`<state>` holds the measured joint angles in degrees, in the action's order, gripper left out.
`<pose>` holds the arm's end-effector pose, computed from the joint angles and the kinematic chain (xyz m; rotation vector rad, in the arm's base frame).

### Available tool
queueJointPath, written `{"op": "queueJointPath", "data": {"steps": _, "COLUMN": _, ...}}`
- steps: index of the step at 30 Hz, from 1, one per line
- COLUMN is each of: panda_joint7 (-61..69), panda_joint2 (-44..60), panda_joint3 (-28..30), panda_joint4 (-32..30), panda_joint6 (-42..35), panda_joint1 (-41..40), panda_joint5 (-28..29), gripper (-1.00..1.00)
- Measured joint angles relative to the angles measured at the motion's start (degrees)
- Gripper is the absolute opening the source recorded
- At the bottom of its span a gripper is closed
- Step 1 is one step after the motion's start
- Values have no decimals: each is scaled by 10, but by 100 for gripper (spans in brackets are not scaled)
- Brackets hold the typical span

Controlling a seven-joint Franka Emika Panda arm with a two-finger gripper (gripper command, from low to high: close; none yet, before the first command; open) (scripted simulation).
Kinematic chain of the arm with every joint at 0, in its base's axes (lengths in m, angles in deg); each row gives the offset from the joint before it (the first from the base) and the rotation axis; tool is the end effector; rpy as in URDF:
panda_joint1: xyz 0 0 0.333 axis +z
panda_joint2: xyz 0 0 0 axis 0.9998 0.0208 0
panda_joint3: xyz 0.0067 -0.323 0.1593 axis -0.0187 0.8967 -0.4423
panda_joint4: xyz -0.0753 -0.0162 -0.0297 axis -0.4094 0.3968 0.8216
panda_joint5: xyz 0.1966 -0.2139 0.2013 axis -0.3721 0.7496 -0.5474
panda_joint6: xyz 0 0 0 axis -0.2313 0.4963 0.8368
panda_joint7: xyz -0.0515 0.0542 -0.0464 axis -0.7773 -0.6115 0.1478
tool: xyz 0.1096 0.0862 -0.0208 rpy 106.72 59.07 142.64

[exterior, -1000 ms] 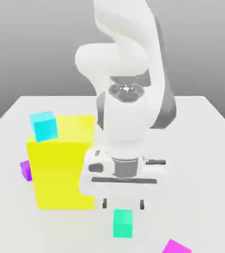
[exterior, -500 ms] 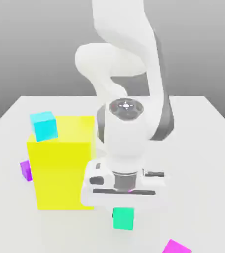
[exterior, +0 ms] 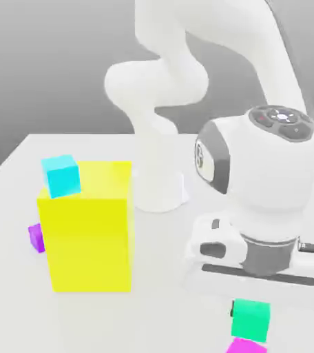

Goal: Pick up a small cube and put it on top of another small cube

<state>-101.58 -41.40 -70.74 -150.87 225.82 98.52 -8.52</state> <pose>0.5268 0.1324 0.2366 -2.7582 1.5001 -0.0003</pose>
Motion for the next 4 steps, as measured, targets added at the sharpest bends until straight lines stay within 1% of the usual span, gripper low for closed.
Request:
{"op": "queueJointPath", "data": {"steps": 1, "panda_joint7": -2, "panda_joint2": 13, "panda_joint3": 1, "panda_joint4": 1, "panda_joint6": 11, "panda_joint1": 2, "panda_joint5": 2, "gripper": 100}}
{"op": "queueJointPath", "data": {"steps": 4, "panda_joint7": -2, "panda_joint2": 13, "panda_joint3": 1, "panda_joint4": 1, "panda_joint6": 11, "panda_joint1": 2, "panda_joint5": 2, "gripper": 100}}
